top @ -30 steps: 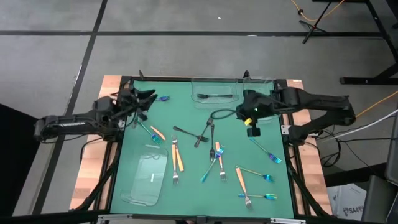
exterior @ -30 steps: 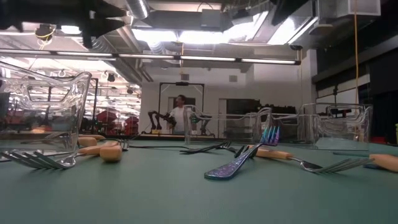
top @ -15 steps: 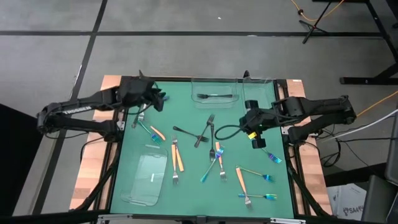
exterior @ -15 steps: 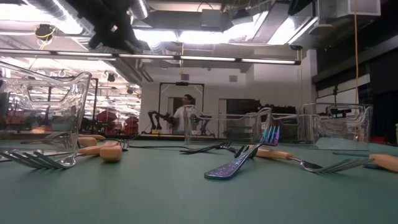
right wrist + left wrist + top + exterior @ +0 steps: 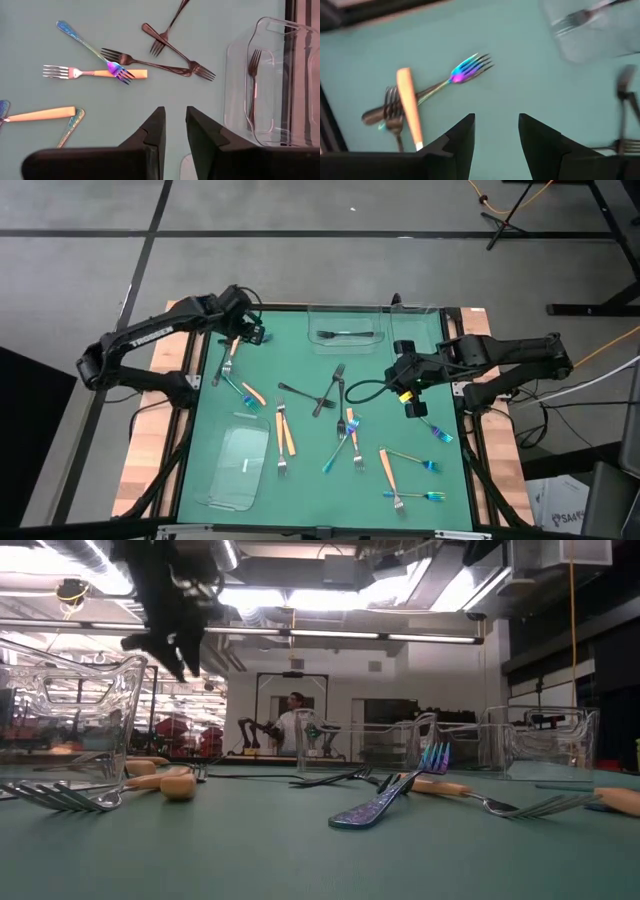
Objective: Sort silverware by color (type)
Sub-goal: Put the orange fork into the bottom transparent bin
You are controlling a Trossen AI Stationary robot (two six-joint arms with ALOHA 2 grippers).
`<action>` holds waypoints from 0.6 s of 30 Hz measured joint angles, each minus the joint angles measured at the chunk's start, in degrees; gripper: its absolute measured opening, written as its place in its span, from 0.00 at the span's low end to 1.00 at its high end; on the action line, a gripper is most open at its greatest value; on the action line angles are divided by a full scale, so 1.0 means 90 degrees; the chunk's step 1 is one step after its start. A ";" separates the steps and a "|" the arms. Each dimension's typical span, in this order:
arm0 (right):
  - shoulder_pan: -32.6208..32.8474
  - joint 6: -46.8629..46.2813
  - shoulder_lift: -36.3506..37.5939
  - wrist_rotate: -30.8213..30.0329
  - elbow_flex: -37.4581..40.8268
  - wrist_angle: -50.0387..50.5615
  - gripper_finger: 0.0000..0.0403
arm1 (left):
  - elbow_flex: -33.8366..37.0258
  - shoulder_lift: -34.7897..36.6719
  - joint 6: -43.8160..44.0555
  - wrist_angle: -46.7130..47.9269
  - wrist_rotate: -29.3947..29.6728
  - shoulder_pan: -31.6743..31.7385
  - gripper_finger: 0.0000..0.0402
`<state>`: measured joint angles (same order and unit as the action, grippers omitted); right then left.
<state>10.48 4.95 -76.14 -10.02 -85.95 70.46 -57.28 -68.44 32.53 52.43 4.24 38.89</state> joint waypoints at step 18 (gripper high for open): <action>0.0000 0.0007 0.0000 0.0000 0.0000 0.0000 0.16 | 0.0000 -0.1408 -0.0009 0.0567 -0.0087 0.0805 0.36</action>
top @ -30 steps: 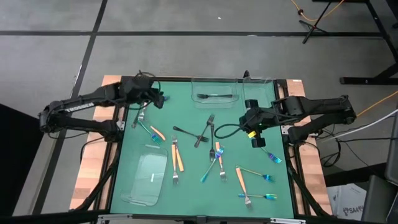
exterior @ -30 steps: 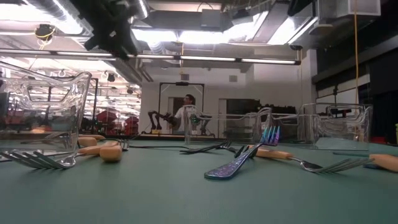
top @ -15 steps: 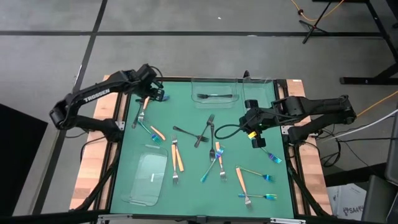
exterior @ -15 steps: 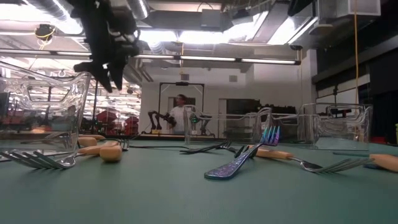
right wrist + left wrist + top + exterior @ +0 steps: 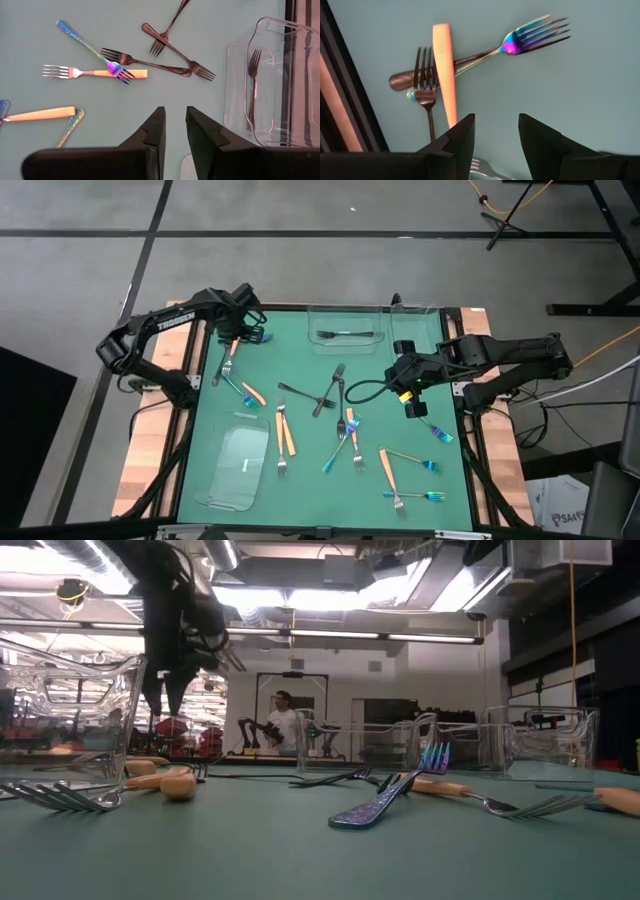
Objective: Sort silverware by color (type)
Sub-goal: Put the orange fork into the bottom transparent bin
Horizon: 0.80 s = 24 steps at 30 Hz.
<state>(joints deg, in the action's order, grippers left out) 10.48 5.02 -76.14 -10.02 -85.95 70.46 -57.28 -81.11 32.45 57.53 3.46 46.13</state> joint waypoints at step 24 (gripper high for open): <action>0.0000 0.0002 0.0000 0.0002 0.0000 0.0002 0.16 | 0.0113 -0.1024 0.0007 0.0477 0.0369 0.0000 0.36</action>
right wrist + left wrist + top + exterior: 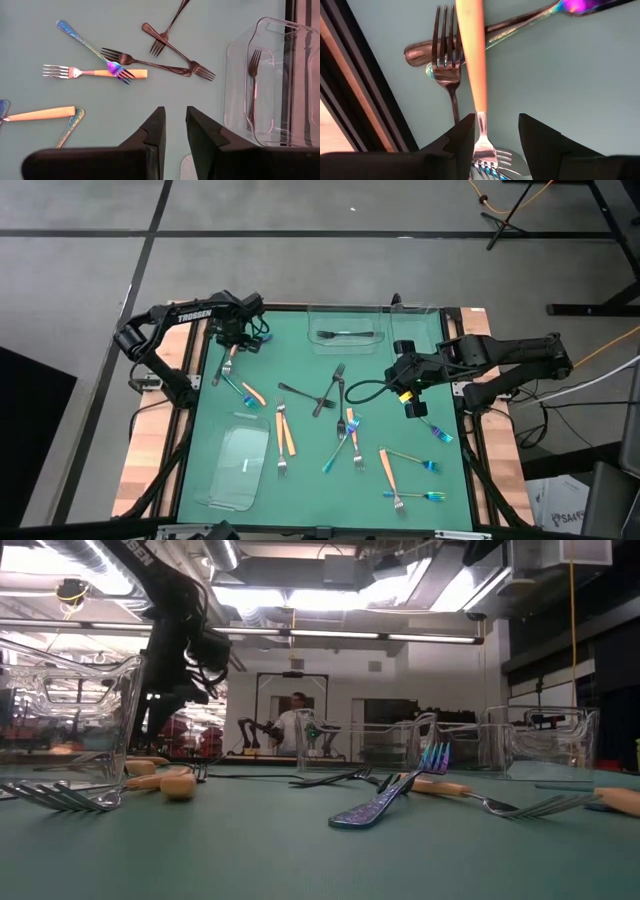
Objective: Sort silverware by color (type)
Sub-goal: Put the orange fork into the bottom transparent bin
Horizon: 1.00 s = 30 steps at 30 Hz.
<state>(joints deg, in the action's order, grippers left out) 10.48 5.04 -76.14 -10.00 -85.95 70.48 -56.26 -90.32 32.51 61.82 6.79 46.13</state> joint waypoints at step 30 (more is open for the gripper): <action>0.0000 0.0146 0.0000 0.0015 -0.0002 -0.0003 0.16 | 0.1306 0.0026 0.0015 -0.1335 0.0161 0.0175 0.36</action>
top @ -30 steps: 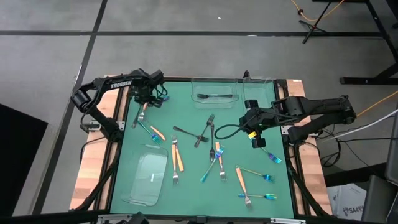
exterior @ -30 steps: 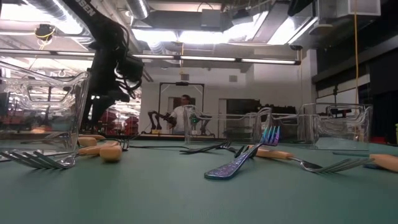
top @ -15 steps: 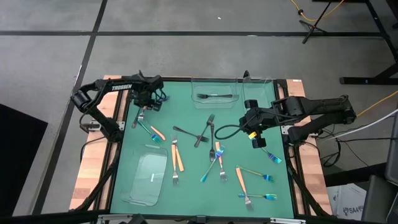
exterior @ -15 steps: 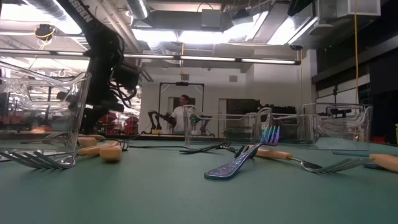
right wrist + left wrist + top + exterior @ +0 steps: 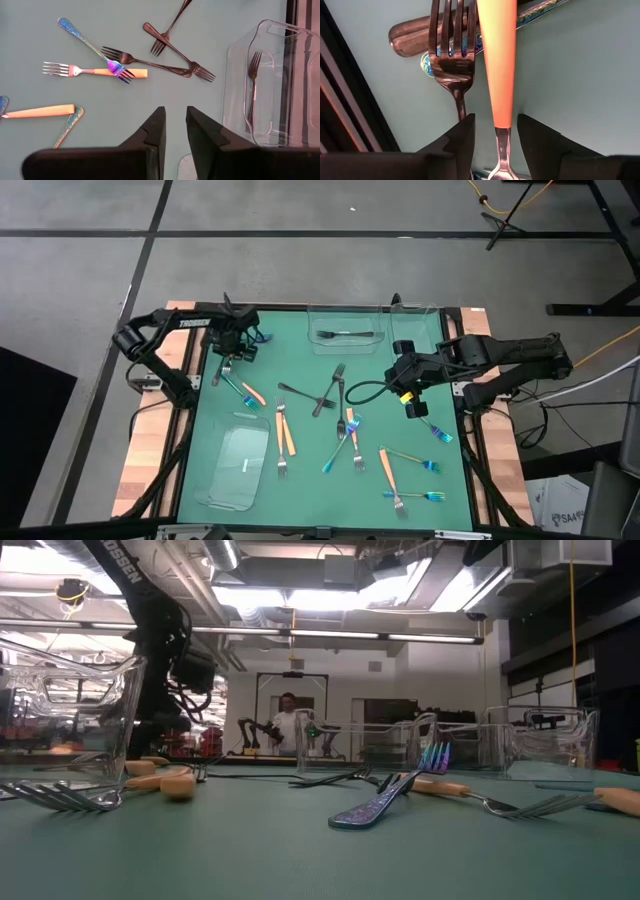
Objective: Sort silverware by color (type)
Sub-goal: Put the orange fork into the bottom transparent bin
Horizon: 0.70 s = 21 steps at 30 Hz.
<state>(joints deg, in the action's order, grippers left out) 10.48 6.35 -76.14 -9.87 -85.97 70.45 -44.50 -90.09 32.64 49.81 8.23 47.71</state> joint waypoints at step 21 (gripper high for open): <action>0.0000 -0.0016 0.0005 0.0002 0.0000 0.0380 0.16 | 0.0050 -0.0016 -0.0010 -0.0132 -0.0185 -0.0003 0.11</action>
<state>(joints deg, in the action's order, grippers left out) 10.48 6.21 -76.09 -9.85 -85.97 73.87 -44.05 -90.24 32.56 48.62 6.57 47.68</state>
